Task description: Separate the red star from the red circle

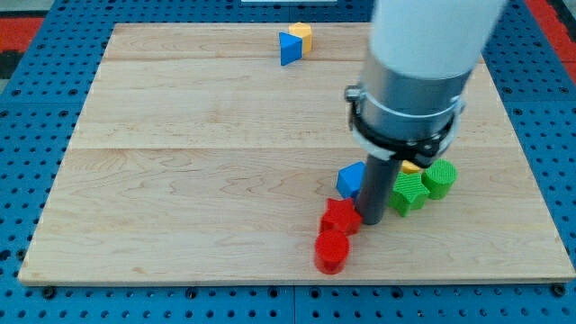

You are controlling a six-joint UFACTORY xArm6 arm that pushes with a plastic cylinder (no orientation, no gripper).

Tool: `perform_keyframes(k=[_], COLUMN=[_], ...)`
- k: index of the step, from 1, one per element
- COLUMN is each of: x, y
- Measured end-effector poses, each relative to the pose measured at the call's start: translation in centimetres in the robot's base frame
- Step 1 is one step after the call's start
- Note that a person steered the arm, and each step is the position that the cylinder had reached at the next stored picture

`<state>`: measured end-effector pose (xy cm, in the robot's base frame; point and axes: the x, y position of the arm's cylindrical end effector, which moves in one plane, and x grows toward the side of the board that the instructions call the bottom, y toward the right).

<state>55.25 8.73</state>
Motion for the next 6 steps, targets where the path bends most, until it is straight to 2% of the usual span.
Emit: perform_keyframes(k=[1, 3, 4, 5, 6], x=[1.7, 1.1, -3.1, 0.7, 6.6], y=[5.1, -9.3, -12.6, -17.6, -17.0])
